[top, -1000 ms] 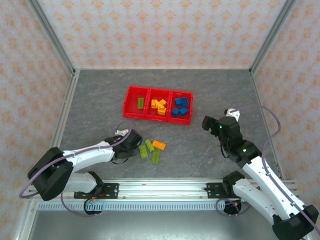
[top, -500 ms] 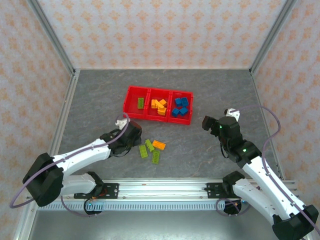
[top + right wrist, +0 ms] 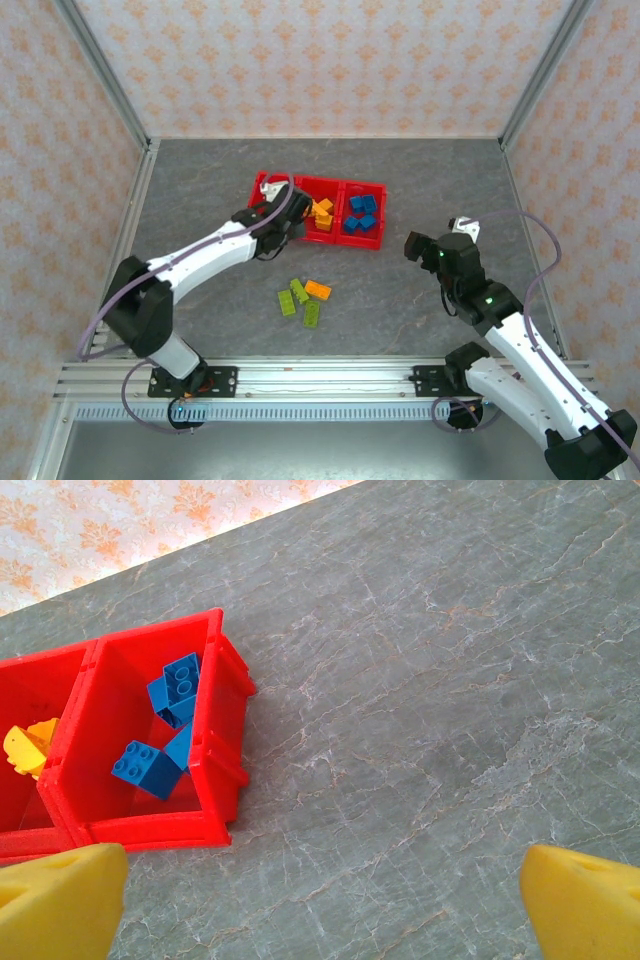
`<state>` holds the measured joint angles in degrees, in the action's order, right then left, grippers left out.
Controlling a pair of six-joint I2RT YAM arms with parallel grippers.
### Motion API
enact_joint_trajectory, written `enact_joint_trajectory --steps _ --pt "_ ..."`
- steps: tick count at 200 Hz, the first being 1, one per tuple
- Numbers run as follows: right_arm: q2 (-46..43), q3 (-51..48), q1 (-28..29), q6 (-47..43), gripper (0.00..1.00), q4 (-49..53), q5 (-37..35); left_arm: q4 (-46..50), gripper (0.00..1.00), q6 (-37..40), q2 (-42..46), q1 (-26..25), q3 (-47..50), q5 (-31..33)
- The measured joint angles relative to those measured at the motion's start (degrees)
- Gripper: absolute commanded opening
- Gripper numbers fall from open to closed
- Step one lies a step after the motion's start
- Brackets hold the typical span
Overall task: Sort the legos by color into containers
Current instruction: Place the lego in the container.
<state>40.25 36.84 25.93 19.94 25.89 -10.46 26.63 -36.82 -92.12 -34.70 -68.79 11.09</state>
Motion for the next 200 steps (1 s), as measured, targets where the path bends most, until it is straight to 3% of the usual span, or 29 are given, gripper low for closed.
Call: enact_joint_trajectory --steps 57,83,133,152,170,200 --pt "0.0 0.0 0.0 0.0 1.0 0.0 0.0 1.9 0.2 4.5 -12.7 0.7 -12.8 -3.2" --pt "0.0 0.0 0.0 0.0 1.0 0.0 0.0 3.0 0.3 5.6 -16.6 0.7 -17.1 -3.2" --pt "0.3 0.0 0.0 0.0 1.0 0.0 0.0 4.0 0.38 7.0 -22.8 0.7 -21.3 -3.4" --pt "0.4 0.0 0.0 0.0 1.0 0.0 0.0 4.1 0.47 7.4 -23.2 0.7 -21.4 -3.5" --pt "0.6 0.0 0.0 0.0 1.0 0.0 0.0 4.0 0.63 7.5 -23.1 0.7 -21.4 -3.6" --pt "0.9 0.0 0.0 0.0 1.0 0.0 0.0 4.1 0.77 9.0 -22.1 0.7 -21.2 -3.7"
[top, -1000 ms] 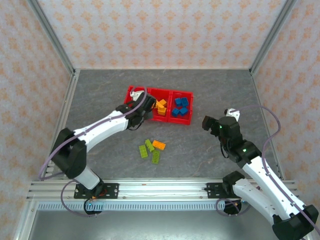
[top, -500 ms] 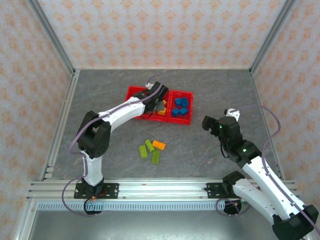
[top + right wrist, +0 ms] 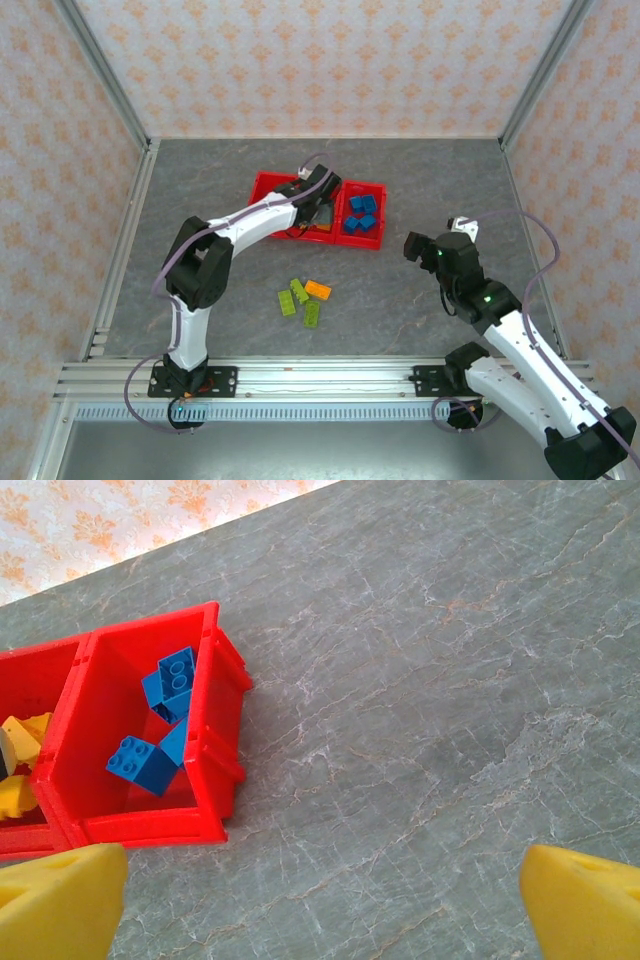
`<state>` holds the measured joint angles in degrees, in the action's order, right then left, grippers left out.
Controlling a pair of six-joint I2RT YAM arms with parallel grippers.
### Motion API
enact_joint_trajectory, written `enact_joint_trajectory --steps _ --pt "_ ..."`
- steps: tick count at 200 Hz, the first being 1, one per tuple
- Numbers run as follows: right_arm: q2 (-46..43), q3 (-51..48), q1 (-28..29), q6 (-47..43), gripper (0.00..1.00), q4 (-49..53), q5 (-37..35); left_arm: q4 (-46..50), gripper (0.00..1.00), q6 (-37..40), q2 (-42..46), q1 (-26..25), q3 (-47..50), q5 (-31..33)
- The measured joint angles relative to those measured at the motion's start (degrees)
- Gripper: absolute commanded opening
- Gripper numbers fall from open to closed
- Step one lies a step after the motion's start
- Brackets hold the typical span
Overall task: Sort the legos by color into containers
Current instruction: Place the lego in the container, then pick up the lego from the middle-left of the table.
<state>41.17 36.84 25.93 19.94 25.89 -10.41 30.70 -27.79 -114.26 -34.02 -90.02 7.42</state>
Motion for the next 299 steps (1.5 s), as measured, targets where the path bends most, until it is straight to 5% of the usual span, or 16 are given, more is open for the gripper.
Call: enact_joint_trajectory --steps 50,86,200,299 --pt "0.2 0.0 0.0 0.0 1.0 0.0 0.2 0.3 0.93 1.3 8.8 -0.2 3.5 0.4" --pt "0.2 0.0 0.0 0.0 1.0 0.0 0.4 0.3 0.95 1.1 15.5 -1.8 9.0 0.5" --pt "0.7 0.0 0.0 0.0 1.0 0.0 0.4 1.5 0.84 -8.8 25.6 -12.8 32.5 -2.4" --pt "0.8 0.0 0.0 0.0 1.0 0.0 0.4 1.0 0.75 -19.8 40.0 -16.7 47.8 -7.0"
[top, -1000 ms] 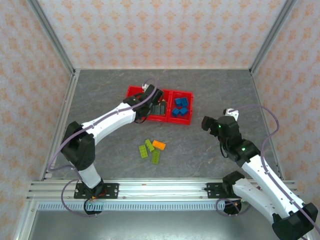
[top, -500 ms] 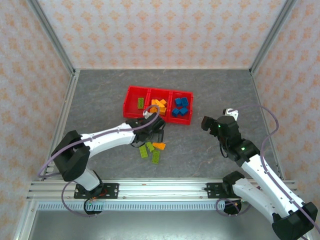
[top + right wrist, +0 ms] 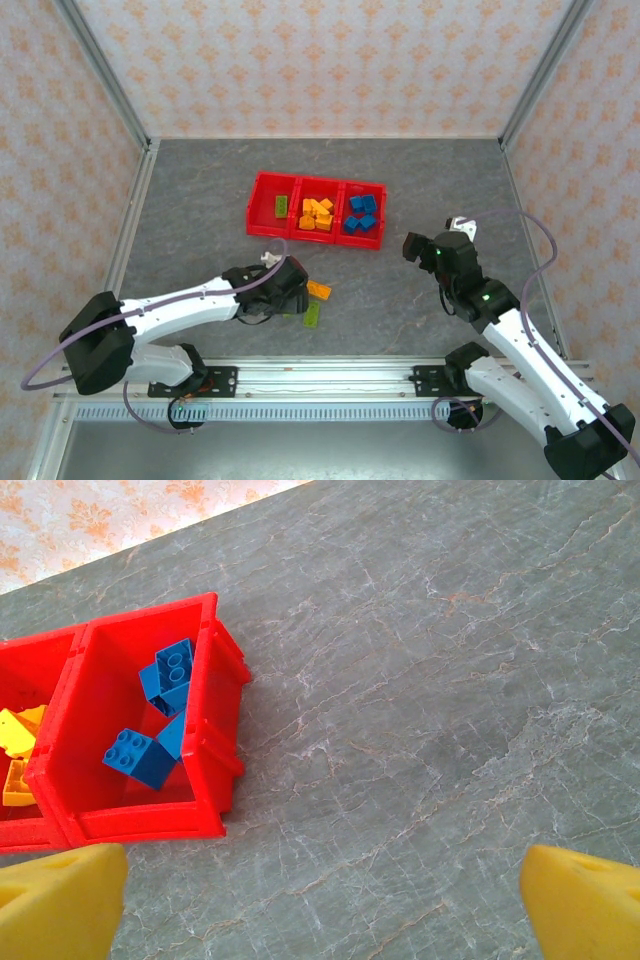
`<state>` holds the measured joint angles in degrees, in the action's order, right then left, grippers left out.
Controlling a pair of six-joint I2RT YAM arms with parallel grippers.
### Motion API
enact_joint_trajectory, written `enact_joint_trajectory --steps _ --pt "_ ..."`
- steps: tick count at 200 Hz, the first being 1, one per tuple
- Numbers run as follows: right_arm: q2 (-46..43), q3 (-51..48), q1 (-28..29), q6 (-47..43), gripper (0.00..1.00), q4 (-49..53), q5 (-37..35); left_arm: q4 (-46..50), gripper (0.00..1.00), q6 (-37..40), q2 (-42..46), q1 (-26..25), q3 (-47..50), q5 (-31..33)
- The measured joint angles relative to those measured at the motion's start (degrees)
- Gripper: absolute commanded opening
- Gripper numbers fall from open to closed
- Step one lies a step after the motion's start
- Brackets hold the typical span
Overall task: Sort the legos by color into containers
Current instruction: Pick up the lego from the middle-left of the table.
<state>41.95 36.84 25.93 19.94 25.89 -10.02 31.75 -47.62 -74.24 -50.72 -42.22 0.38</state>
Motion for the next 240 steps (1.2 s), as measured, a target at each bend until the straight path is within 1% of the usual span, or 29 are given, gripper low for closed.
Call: enact_joint_trajectory --steps 26,75,108,163,172,186,204,240 --pt "0.0 0.0 0.0 0.0 1.0 0.0 0.0 -0.1 0.71 -1.9 -0.2 -0.2 1.7 -0.4" --pt "0.0 0.0 0.0 0.0 1.0 0.0 0.0 -0.3 0.69 -4.1 -1.3 -0.2 2.3 -0.2" --pt "0.0 0.0 0.0 0.0 1.0 0.0 0.0 -1.9 0.69 -4.9 -3.7 -0.2 2.6 -0.3" --pt "0.0 0.0 0.0 0.0 1.0 0.0 0.0 -3.1 0.66 -4.9 -8.7 -0.2 2.5 0.5" --pt "0.0 0.0 0.0 0.0 1.0 0.0 0.0 -3.1 0.64 -4.9 -9.3 -0.2 2.2 1.0" --pt "0.0 0.0 0.0 0.0 1.0 0.0 0.0 -2.8 0.54 -4.9 -9.7 -0.3 1.9 1.6" --pt "0.0 0.0 0.0 0.0 1.0 0.0 0.0 -2.6 0.53 -5.1 -9.9 -0.3 1.9 2.1" --pt "0.0 0.0 0.0 0.0 1.0 0.0 0.0 -2.7 0.42 -5.0 -9.0 0.3 2.6 2.2"
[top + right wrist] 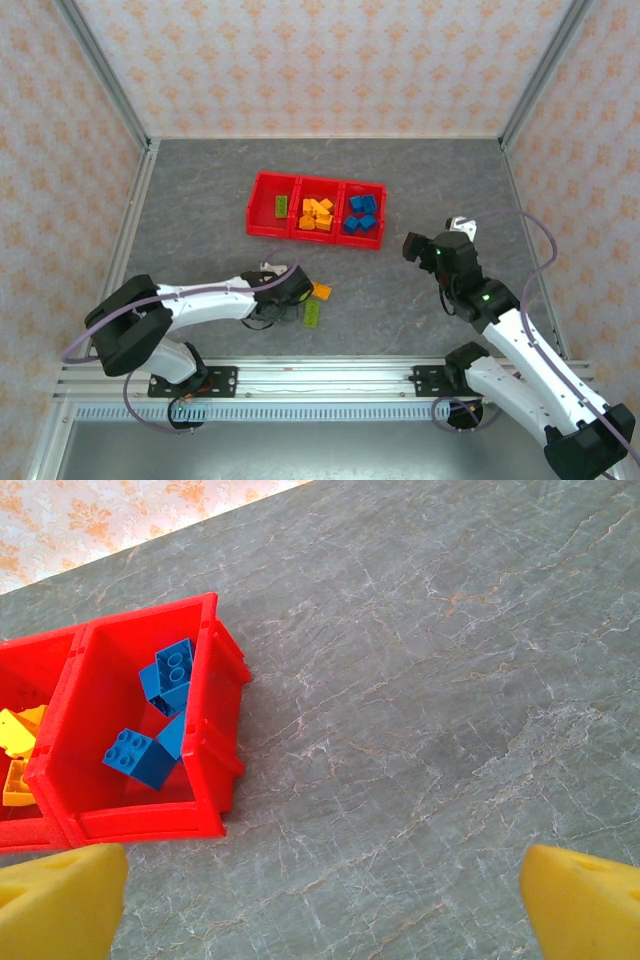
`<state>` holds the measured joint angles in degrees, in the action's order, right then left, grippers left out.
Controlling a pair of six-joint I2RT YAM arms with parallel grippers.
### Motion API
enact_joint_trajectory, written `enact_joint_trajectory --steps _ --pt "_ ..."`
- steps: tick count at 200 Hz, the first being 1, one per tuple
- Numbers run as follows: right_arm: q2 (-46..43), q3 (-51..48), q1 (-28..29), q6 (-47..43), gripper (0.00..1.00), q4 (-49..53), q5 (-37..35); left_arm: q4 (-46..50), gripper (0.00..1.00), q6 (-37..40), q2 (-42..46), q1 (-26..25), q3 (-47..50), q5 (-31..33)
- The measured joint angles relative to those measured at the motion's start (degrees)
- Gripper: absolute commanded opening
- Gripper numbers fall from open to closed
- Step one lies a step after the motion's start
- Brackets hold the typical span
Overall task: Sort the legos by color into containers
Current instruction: Pick up the lego from the middle-left of the table.
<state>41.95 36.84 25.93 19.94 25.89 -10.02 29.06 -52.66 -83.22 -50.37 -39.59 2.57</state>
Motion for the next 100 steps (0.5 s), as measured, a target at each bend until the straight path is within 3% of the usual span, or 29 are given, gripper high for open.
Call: enact_joint_trajectory --steps 48,100 --pt "0.0 0.0 0.0 0.0 1.0 0.0 0.0 -2.3 0.34 0.0 3.0 2.2 2.6 -0.5" --pt "0.0 0.0 0.0 0.0 1.0 0.0 0.0 0.8 0.26 -0.4 11.2 5.9 3.7 5.9"
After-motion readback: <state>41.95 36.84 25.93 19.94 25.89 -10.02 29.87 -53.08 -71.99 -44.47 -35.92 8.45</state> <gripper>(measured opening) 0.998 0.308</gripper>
